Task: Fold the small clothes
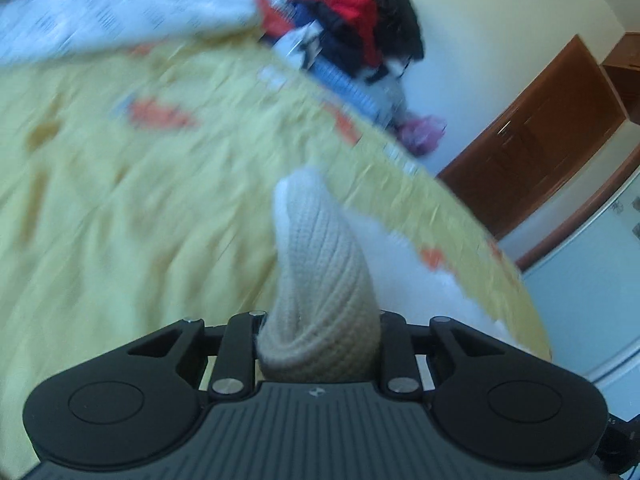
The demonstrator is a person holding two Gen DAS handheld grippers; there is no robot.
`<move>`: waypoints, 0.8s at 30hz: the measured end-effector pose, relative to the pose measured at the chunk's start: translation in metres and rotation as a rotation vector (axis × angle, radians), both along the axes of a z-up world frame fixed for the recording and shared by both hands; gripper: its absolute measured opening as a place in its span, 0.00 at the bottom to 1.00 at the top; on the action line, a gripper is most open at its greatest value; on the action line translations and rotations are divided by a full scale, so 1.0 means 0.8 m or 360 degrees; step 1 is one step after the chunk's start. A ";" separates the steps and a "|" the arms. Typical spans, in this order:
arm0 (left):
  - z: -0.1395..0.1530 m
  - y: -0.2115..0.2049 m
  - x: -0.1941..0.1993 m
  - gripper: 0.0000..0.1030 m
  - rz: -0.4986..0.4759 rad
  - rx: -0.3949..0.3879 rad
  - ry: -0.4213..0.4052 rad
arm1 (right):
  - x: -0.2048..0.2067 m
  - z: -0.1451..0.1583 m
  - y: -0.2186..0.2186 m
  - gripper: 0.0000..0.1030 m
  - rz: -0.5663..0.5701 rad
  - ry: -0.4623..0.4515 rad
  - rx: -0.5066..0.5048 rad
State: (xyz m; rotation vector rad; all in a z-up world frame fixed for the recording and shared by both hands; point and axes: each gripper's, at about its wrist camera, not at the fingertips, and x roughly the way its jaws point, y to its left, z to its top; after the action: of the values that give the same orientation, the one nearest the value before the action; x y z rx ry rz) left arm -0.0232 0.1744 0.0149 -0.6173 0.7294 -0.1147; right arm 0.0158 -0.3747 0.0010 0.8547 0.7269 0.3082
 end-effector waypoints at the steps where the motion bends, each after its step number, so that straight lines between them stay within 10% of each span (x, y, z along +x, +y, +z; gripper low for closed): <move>1: -0.010 0.001 -0.009 0.26 -0.0014 0.0009 0.0032 | -0.011 -0.009 0.003 0.26 0.0002 0.0032 -0.0028; 7: -0.010 0.014 -0.017 0.60 -0.0110 0.0092 0.0128 | -0.022 -0.027 -0.011 0.51 -0.0122 0.0174 -0.0024; 12: 0.065 0.060 -0.041 0.93 0.0095 0.0341 -0.0233 | -0.029 0.031 -0.045 0.61 -0.0294 -0.0101 -0.0281; 15: 0.085 0.059 -0.005 0.95 0.0147 0.0483 -0.0313 | 0.010 0.060 -0.040 0.61 -0.0249 -0.0193 -0.0453; 24: 0.049 -0.065 0.175 0.95 -0.0261 0.0838 0.0003 | 0.193 0.045 0.066 0.62 0.0298 -0.0128 -0.1071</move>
State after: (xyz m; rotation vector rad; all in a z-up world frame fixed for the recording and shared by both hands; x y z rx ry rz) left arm 0.1171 0.1225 0.0539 -0.0551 0.7729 -0.0682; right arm 0.1698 -0.3222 0.0370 0.1365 0.7699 0.2385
